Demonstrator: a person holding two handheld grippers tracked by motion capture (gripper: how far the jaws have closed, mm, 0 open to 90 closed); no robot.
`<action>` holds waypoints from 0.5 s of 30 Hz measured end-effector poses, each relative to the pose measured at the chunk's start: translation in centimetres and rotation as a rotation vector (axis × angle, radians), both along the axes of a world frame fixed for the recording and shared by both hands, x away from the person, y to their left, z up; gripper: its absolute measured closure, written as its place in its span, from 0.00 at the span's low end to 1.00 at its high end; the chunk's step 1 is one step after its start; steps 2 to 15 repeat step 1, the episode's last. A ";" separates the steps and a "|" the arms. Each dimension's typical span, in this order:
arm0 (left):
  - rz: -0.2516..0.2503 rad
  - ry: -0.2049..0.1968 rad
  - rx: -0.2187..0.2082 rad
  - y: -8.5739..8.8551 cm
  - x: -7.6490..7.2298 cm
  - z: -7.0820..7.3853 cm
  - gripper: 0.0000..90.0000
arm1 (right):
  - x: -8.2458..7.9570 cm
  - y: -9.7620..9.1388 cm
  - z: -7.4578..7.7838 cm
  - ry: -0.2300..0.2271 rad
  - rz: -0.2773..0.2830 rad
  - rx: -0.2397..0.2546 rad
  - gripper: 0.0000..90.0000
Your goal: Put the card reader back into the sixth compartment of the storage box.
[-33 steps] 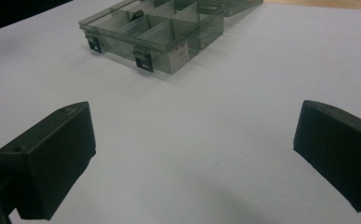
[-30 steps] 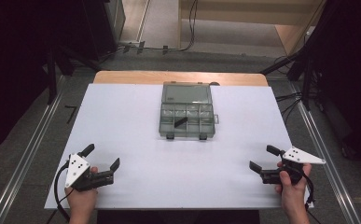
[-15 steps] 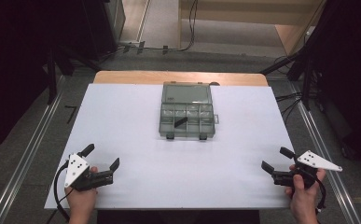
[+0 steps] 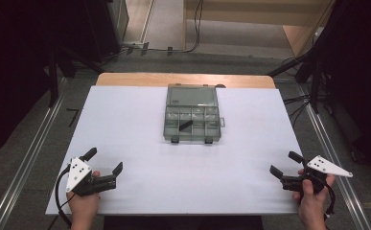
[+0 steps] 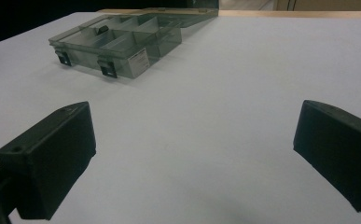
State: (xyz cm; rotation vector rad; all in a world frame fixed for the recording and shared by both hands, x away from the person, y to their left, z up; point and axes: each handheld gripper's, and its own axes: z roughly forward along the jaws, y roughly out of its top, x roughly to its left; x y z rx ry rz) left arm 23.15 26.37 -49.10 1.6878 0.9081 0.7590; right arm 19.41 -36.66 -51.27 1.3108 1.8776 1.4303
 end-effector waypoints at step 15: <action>-0.001 -0.001 0.000 0.0 0.0 0.0 0.00 | 0.0 0.0 0.0 0.006 -0.006 0.002 0.00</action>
